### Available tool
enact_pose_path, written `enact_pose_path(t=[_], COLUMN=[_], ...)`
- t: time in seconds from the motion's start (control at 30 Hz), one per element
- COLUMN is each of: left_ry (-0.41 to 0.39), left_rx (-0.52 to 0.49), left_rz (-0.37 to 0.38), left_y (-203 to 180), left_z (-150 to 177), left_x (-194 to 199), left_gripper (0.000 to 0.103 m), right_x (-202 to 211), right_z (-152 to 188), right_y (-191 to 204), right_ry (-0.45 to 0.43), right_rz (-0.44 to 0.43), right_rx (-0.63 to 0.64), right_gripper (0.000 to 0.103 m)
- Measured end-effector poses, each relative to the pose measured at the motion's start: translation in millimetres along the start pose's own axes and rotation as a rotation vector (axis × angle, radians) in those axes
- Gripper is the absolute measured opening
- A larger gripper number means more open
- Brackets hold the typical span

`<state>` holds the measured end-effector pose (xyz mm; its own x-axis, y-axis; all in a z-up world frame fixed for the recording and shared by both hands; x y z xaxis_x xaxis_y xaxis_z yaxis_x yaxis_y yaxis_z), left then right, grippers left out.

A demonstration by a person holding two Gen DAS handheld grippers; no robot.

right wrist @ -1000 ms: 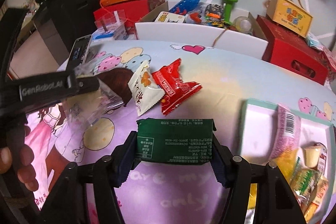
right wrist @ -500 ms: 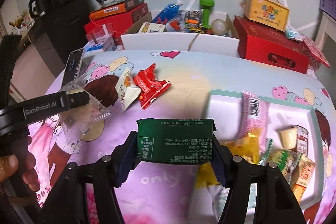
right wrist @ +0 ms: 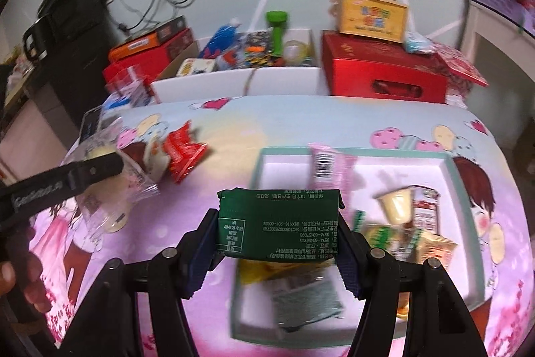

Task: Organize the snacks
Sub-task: 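Carry the wrapped bun and green packet over the tray and open both tools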

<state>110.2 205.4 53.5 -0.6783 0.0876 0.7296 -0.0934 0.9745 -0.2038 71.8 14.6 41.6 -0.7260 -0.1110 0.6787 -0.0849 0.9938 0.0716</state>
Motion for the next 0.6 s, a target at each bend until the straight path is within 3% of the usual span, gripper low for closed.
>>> enact_pose_path(t=[0.6], left_ry=[0.030], left_rx=[-0.244], left_rz=[0.126], left_y=[-119], left_z=[21], left_x=[-16], left_gripper=[0.061], right_x=[9], right_z=[-5], right_y=[-100], right_ry=[-0.017], right_rz=[0.124], right_rx=[-0.214], right_gripper=[0.067])
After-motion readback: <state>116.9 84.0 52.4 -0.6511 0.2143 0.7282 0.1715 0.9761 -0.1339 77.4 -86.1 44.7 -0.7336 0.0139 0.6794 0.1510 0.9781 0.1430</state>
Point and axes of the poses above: each gripper's, at about its wrist camera, not at the fingertips, and x roughly against the way its jaws point, y to its left, z to its underside, the point moved 1 cm from there along -x, roughly the way its jaws point, and after that the axes turned 7 degrees about -y, right-handed, at the moved point
